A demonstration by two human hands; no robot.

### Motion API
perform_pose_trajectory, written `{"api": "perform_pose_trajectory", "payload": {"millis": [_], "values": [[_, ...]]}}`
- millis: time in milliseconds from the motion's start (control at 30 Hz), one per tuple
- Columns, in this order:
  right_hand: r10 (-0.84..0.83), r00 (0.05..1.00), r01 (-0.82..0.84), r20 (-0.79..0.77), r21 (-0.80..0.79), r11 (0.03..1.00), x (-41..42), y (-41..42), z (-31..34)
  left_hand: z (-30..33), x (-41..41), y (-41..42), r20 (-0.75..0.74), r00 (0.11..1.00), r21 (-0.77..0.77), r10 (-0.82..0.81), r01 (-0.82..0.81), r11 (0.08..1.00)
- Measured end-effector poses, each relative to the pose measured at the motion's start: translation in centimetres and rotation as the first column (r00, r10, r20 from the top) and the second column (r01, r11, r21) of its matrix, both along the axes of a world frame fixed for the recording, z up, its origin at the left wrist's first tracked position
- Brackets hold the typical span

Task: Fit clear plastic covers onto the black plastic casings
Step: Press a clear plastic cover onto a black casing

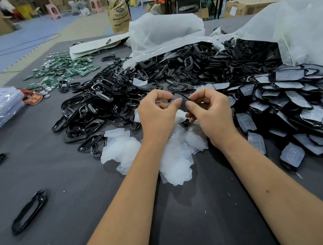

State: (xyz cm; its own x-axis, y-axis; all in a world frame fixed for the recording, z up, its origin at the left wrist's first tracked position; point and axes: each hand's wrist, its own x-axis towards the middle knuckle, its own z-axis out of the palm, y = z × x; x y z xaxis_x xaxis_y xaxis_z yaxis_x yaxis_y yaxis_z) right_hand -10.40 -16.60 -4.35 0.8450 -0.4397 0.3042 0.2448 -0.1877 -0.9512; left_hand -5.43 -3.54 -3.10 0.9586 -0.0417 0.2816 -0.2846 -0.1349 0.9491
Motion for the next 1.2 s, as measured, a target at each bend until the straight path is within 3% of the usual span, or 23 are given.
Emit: {"api": "perform_pose_trajectory", "payload": {"millis": [367,800,967,1100,1200], "values": [[-0.009,1.0,0.009,-0.008,-0.029,1.0,0.1,0.0,0.0,-0.2,0.2,0.3,-0.049,0.998,-0.041,0.033,-0.035,0.999],[0.009,1.0,-0.009,-0.014,-0.011,1.0,0.2,-0.1,-0.1,-0.3,0.5,0.3,-0.189,0.981,-0.198,-0.031,-0.007,0.98],[0.029,0.999,-0.031,-0.042,-0.046,0.998,0.0,-0.1,0.1,-0.1,0.6,0.7,-0.205,0.971,-0.22,-0.121,0.074,0.973],[-0.012,1.0,0.01,-0.007,-0.19,0.982,-0.3,0.4,0.4,0.0,0.5,0.8,-0.201,0.97,-0.211,-0.134,0.091,0.973],[0.0,0.998,0.023,0.058,-0.399,0.917,-0.7,1.1,0.8,0.2,0.6,1.0,-0.244,0.96,-0.266,-0.14,0.072,0.961]]}}
